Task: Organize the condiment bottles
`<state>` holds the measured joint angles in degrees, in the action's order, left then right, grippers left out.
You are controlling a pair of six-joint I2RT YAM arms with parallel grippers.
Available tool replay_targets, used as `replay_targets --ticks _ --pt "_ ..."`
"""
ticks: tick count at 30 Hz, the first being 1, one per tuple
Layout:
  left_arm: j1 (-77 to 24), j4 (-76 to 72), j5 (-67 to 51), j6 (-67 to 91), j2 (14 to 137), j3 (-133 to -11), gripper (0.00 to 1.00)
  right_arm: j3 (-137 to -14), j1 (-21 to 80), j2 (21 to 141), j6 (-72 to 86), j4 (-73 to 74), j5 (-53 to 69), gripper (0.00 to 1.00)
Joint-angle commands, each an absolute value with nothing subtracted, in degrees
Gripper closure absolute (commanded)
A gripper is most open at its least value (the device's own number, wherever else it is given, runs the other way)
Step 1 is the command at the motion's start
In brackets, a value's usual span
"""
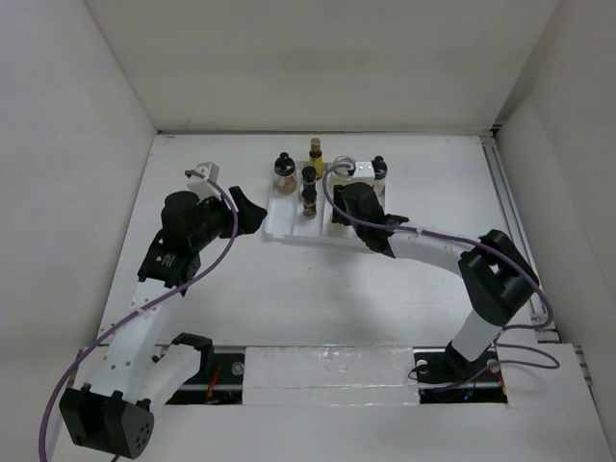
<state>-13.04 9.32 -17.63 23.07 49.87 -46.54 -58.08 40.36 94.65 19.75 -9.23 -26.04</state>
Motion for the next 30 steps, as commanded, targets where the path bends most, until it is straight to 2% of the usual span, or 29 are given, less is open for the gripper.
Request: replay_targets --ticks 1,11,17,20,22,25,27,28,30 --pt "-12.9 8.1 -18.5 22.2 49.5 -49.3 0.24 -63.6 38.9 97.7 20.0 -11.3 -27.9 0.57" --pt "-12.9 8.6 -17.9 22.2 50.0 -49.3 0.23 -67.1 38.4 103.4 19.5 -12.0 -30.7 0.51" --pt "-12.9 8.6 -17.4 22.2 50.0 -49.3 0.21 -67.1 38.4 103.5 19.5 -12.0 -30.7 0.31" --pt "-12.9 8.6 -17.4 22.2 50.0 -49.3 0.21 -66.4 38.4 102.2 19.5 -12.0 -30.1 0.29" --pt "-12.9 8.6 -17.4 22.2 50.0 -49.3 0.17 -65.2 38.4 100.8 19.5 -12.0 -29.4 0.28" --pt "-12.9 8.6 -17.4 22.2 50.0 -49.3 0.16 -64.7 38.4 97.2 19.5 -11.3 -29.4 0.19" --pt "-12.9 8.6 -17.4 22.2 50.0 -49.3 0.14 -64.7 38.9 94.6 19.5 -10.7 -29.4 0.09" --pt "-12.9 8.6 -17.4 22.2 49.4 -49.3 0.14 -64.7 38.9 91.6 18.8 -9.9 -29.4 0.0" --pt "-12.9 8.6 -16.7 22.2 48.8 -49.3 0.13 -64.7 40.0 88.3 18.2 -9.1 -29.4 0.0"
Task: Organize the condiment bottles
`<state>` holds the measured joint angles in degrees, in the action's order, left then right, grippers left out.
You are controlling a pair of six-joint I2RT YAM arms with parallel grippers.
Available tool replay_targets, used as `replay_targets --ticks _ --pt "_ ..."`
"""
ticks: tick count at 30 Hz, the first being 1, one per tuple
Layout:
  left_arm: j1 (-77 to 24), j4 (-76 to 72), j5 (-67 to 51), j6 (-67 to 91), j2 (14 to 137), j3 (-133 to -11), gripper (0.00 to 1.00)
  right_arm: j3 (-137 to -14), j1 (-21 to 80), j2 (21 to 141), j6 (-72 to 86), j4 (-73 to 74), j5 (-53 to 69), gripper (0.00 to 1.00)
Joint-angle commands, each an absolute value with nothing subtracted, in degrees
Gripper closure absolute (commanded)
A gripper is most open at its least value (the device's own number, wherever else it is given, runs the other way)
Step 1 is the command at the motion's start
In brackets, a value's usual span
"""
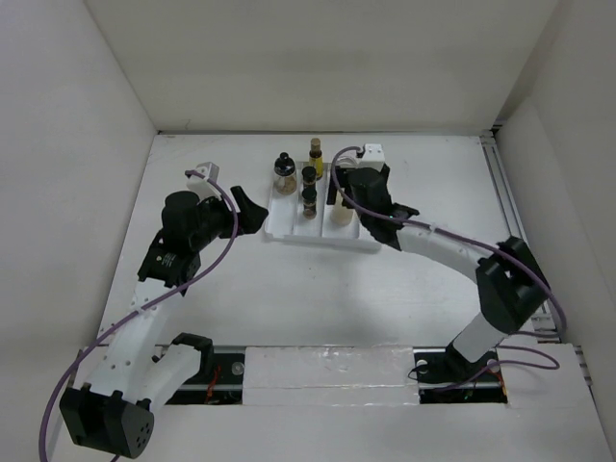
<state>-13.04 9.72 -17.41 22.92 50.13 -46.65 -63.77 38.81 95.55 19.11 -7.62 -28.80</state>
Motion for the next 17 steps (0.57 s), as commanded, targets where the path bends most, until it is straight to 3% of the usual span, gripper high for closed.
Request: replay_targets --ticks 1,12,17 --pt "-12.9 8.6 -16.2 22.2 48.2 -49.3 0.12 -64.2 40.0 86.7 18.2 -8.4 -29.4 0.0" --pt "-12.9 6.5 -14.5 22.2 43.6 -48.1 0.09 -48.4 44.7 60.9 18.3 -5.7 -30.2 0.0" --pt "-12.9 6.0 -16.3 22.2 43.1 -47.5 0.09 -41.1 45.3 55.1 20.6 -5.7 -30.2 0.0"
